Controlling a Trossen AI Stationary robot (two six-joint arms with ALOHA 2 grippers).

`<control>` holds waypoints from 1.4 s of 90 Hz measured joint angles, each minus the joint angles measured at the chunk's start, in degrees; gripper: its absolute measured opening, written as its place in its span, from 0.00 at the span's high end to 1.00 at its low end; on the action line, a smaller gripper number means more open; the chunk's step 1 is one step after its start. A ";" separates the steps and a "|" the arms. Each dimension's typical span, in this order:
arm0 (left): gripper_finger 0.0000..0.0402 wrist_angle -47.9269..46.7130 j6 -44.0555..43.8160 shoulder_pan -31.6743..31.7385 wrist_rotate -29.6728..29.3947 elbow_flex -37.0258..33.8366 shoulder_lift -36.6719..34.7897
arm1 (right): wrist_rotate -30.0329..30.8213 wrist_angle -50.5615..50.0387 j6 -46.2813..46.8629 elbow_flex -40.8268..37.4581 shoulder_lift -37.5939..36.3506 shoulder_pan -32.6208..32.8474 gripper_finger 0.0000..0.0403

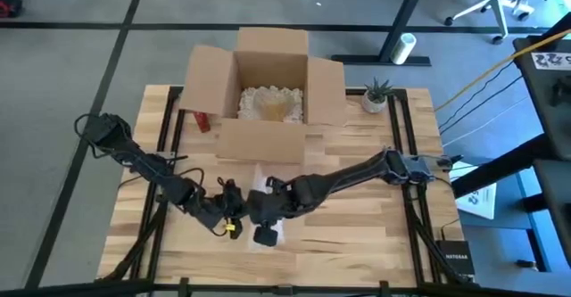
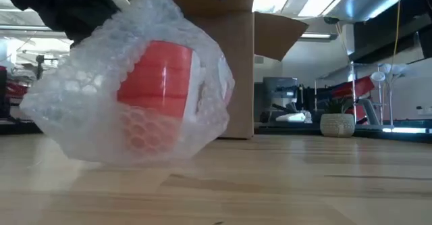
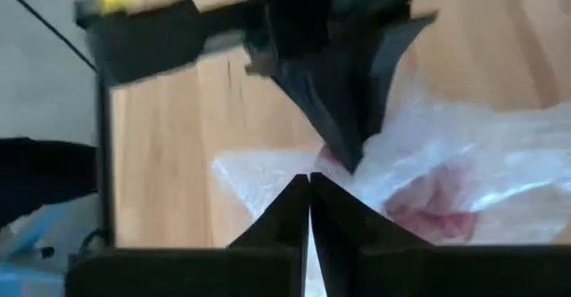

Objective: Wrap mug
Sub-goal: Wrap the red mug with bubble wrap

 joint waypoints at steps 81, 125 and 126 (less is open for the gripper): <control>1.00 -15.20 -19.60 -12.08 -0.49 -0.03 -3.02 | -9.11 12.94 2.50 -7.09 5.20 -5.33 1.00; 1.00 6.79 0.93 -8.90 -1.13 -0.04 2.91 | -8.69 12.99 2.46 -6.79 5.22 -5.33 1.00; 1.00 6.81 1.24 -8.75 -1.36 -0.04 2.91 | -8.69 13.00 2.49 -6.78 5.22 -5.33 1.00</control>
